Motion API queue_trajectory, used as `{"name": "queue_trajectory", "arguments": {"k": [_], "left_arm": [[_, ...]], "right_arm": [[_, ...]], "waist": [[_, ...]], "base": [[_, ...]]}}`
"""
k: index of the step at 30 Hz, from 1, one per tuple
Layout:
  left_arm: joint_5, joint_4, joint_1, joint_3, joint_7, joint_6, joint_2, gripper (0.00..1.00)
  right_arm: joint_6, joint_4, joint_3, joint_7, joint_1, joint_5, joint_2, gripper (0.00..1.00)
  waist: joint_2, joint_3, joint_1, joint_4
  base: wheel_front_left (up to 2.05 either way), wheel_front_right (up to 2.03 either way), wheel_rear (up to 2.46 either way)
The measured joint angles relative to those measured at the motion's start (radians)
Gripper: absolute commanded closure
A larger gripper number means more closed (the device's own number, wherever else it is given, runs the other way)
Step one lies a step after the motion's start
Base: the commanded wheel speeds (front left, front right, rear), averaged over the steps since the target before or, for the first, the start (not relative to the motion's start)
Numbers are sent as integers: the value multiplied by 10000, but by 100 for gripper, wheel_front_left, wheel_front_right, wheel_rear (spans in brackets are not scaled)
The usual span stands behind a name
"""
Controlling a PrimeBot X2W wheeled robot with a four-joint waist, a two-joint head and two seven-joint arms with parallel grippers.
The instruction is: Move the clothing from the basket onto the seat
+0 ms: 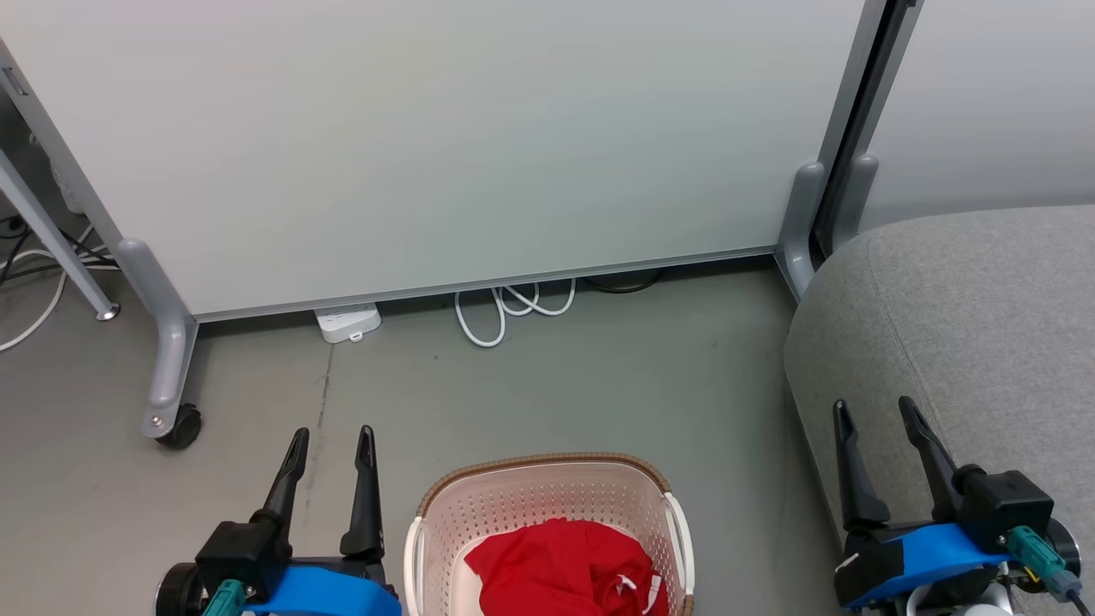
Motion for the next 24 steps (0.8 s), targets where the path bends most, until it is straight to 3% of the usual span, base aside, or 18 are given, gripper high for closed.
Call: {"name": "queue_trajectory", "arguments": {"k": [24], "left_arm": [[316,414,-220,27,-54,-65,15,0]], "right_arm": [[12,-15,176,-228,-324,-56,-6,0]], "waist": [[0,565,0,-169]], "base": [[0,0,0]]}}
